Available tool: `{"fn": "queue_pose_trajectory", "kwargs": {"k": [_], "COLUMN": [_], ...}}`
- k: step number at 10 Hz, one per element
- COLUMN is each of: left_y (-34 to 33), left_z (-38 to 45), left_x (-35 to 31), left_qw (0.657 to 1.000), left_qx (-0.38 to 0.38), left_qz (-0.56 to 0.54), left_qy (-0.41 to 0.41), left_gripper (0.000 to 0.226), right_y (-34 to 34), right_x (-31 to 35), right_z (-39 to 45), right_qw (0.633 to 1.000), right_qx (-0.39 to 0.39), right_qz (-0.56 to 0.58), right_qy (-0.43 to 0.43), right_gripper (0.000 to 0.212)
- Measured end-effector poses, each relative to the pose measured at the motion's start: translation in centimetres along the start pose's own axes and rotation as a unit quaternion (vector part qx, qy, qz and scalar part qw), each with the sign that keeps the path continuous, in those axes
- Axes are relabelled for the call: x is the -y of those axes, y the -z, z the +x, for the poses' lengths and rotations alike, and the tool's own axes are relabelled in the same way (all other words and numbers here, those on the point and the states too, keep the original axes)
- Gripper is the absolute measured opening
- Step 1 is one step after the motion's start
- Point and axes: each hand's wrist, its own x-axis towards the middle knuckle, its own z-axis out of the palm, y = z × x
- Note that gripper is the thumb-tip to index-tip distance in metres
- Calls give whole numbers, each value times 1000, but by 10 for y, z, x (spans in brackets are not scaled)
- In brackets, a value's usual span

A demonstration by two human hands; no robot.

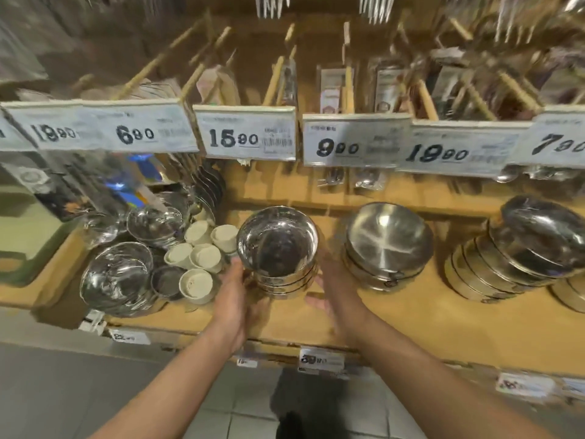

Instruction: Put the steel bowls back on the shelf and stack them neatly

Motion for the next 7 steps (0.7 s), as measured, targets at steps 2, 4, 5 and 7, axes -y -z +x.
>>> {"fn": "queue_pose_trajectory", "kwargs": {"k": [2, 4, 5, 7], "left_y": [2, -4, -8, -5], "left_z": [22, 26, 23, -6], "left_x": [-5, -12, -17, -12], "left_qw": [999, 999, 998, 993], "left_qx": [30, 48, 50, 20], "left_qz": [-1, 19, 21, 112], "left_qy": [23, 14, 19, 8], "left_gripper": [38, 43, 44, 16], "right_y": [-6, -9, -9, 2], "right_x": [-1, 7, 13, -1], "right_z": [14, 14, 10, -19], "right_qw": [999, 1000, 1000, 999], "right_qx": [-17, -14, -21, -35], "right_qz": [-3, -2, 3, -1], "right_qy": [27, 13, 8, -21], "right_gripper": [27, 38, 37, 28]}}
